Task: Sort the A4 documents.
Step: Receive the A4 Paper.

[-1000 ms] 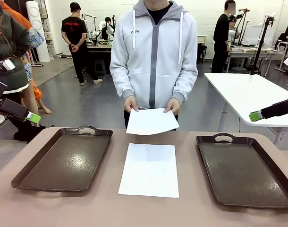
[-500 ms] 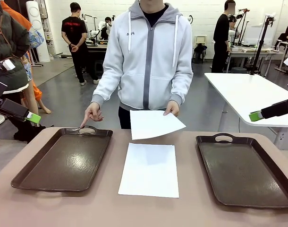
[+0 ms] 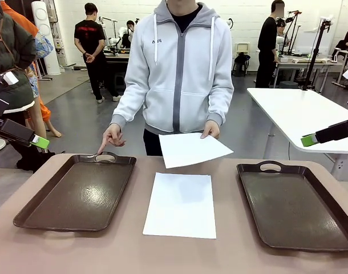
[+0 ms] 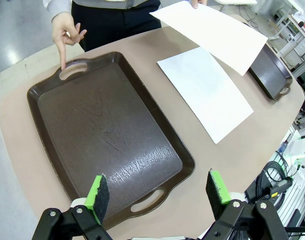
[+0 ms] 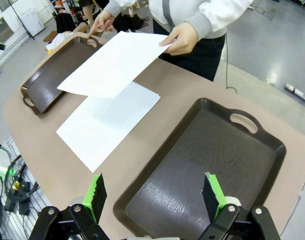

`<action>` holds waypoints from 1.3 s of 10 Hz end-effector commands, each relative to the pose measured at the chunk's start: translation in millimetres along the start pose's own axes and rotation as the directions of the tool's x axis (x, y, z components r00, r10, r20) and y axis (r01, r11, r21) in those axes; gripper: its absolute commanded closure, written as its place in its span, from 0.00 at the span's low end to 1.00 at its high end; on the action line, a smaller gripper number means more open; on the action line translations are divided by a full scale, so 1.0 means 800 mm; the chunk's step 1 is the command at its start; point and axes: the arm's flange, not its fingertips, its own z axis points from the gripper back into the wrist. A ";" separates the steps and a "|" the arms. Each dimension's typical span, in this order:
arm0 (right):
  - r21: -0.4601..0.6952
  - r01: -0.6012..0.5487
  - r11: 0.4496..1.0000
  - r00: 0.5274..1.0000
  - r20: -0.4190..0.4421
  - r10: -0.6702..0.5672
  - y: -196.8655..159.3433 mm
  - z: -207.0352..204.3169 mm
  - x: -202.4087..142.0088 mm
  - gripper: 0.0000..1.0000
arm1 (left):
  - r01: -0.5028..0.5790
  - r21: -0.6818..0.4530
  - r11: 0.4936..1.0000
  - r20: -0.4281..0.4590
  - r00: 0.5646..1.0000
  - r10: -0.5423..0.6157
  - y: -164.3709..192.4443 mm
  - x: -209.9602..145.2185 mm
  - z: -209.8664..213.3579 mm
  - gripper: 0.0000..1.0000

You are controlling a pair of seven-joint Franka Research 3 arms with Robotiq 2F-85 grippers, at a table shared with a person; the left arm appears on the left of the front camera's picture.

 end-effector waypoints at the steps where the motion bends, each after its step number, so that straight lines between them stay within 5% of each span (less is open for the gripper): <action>1: 0.011 0.004 1.000 1.000 0.001 -0.004 -0.001 -0.002 -0.001 0.00 | -0.001 -0.007 1.000 0.007 1.000 0.001 0.000 0.001 -0.001 0.00; 9: 0.011 0.004 1.000 1.000 0.001 -0.004 -0.001 -0.002 -0.001 0.00 | 0.000 0.000 1.000 0.000 1.000 0.000 0.000 0.000 0.000 0.00; 13: 0.011 0.004 1.000 1.000 0.001 -0.004 -0.001 -0.002 -0.001 0.00 | -0.258 -0.072 0.963 -0.010 0.966 0.258 0.016 0.041 -0.077 0.00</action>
